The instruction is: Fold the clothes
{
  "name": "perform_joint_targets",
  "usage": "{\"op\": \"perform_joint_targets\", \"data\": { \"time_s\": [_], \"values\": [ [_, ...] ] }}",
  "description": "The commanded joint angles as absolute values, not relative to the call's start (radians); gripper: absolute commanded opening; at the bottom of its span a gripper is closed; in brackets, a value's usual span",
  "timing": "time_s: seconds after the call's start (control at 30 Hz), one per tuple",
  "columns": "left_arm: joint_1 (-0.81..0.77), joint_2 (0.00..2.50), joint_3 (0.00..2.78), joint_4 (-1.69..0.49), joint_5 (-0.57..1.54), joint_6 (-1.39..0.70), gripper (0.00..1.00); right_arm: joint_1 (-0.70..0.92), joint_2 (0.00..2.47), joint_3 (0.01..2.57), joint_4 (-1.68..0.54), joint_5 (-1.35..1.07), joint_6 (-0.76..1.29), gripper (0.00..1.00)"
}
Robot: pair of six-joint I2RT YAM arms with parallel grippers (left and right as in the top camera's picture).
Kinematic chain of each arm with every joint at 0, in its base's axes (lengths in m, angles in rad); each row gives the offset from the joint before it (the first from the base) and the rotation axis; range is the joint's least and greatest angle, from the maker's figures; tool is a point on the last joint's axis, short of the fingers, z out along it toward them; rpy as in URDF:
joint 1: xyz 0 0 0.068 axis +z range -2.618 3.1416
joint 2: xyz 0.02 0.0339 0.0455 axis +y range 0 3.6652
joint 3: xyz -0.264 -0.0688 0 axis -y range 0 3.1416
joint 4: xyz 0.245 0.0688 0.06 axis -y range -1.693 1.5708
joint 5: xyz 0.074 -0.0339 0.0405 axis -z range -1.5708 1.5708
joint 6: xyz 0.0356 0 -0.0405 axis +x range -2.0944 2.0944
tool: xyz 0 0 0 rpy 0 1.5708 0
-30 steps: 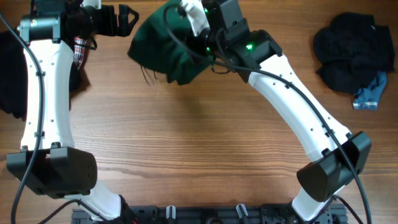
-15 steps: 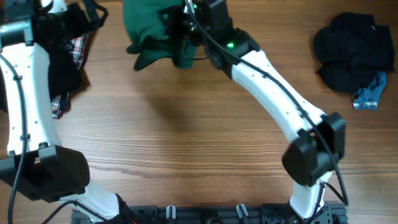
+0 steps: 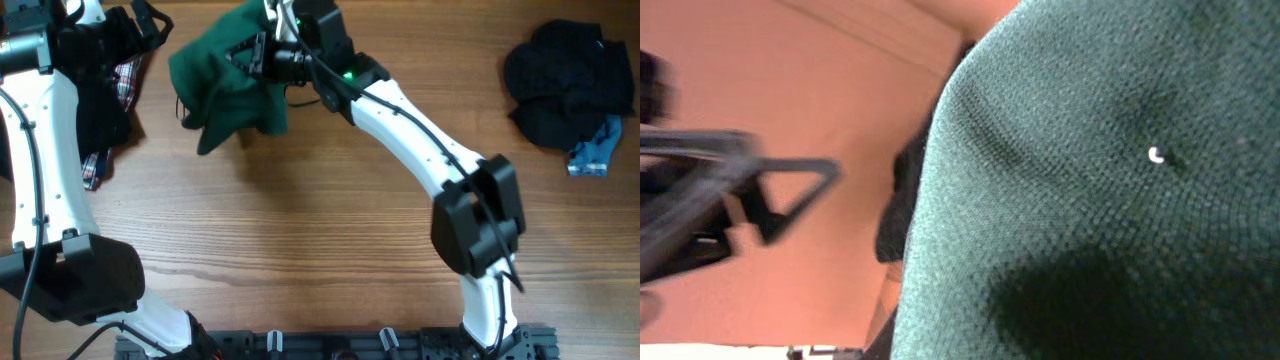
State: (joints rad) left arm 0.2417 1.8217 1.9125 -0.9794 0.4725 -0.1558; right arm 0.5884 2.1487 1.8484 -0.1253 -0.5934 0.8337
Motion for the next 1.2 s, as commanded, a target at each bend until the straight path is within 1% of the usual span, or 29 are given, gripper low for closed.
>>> {"op": "perform_joint_targets", "data": {
  "time_s": [0.0, 0.07, 0.1, 0.17, 0.2, 0.23, 0.27, 0.3, 0.37, 0.4, 0.47, 0.5, 0.57, 0.6, 0.73, 0.83, 0.9, 1.03, 1.1, 1.17],
  "values": [
    [0.239, 1.833, 1.922, -0.977, 0.488, -0.165, 1.0, 0.598, 2.2, 1.872, -0.105, -0.673, 0.821, 0.04],
    [0.24, 1.833, 1.922, -0.977, 0.488, -0.165, 1.0, 0.591, 2.202, 1.872, -0.136, -0.678, 0.743, 0.04],
    [0.239, 1.833, 1.922, -0.977, 0.488, -0.165, 1.0, 0.584, 2.202, 1.872, -0.168, -0.677, 0.702, 0.06],
    [0.239, 1.833, 1.922, -0.977, 0.488, -0.165, 1.0, 0.562, 2.202, 1.872, -0.289, -0.622, 0.631, 0.3],
    [0.239, 1.833, 1.922, -0.977, 0.488, -0.165, 1.0, 0.55, 2.202, 1.872, -0.361, -0.57, 0.604, 0.31],
    [0.239, 1.833, 1.922, -0.977, 0.488, -0.165, 1.0, 0.532, 2.202, 1.872, -0.429, -0.512, 0.577, 0.37],
    [0.239, 1.833, 1.922, -0.977, 0.488, -0.165, 1.0, 0.516, 2.202, 1.872, -0.487, -0.465, 0.564, 0.47],
    [0.239, 1.833, 1.922, -0.977, 0.488, -0.165, 1.0, 0.493, 2.202, 1.872, -0.544, -0.427, 0.544, 0.54],
    [0.239, 1.833, 1.922, -0.977, 0.488, -0.165, 1.0, 0.454, 2.202, 1.872, -0.616, -0.378, 0.511, 0.64],
    [0.239, 1.833, 1.922, -0.977, 0.488, -0.165, 1.0, 0.436, 2.202, 1.872, -0.643, -0.357, 0.509, 0.73],
    [0.239, 1.833, 1.922, -0.977, 0.488, -0.165, 1.0, 0.414, 2.202, 1.87, -0.666, -0.332, 0.467, 0.81],
    [0.239, 1.833, 1.922, -0.977, 0.488, -0.165, 1.0, 0.397, 2.202, 1.869, -0.683, -0.286, 0.432, 0.93],
    [0.239, 1.833, 1.922, -0.979, 0.488, -0.165, 1.0, 0.383, 2.202, 1.855, -0.693, -0.259, 0.361, 0.96],
    [0.237, 1.833, 1.922, -0.981, 0.488, -0.165, 1.0, 0.379, 2.202, 1.853, -0.701, -0.262, 0.334, 0.99],
    [0.209, 1.833, 1.921, -1.017, 0.488, -0.163, 1.0, 0.378, 2.202, 1.85, -0.731, -0.333, 0.207, 1.0],
    [0.148, 1.833, 1.883, -1.029, 0.488, -0.067, 1.0, 0.378, 2.202, 1.85, -0.735, -0.347, 0.201, 0.99],
    [0.102, 1.834, 1.838, -1.029, 0.48, -0.056, 0.99, 0.377, 2.202, 1.85, -0.737, -0.345, 0.176, 1.0],
    [0.014, 1.848, 1.715, -1.021, 0.427, -0.057, 0.9, 0.327, 2.202, 1.85, -0.739, -0.373, 0.189, 0.99],
    [-0.003, 1.863, 1.668, -1.017, 0.421, -0.061, 0.87, 0.287, 2.202, 1.85, -0.741, -0.435, 0.194, 0.99],
    [-0.004, 1.888, 1.63, -1.005, 0.42, -0.075, 0.81, 0.252, 2.202, 1.85, -0.75, -0.477, 0.19, 0.99]
  ]
}}
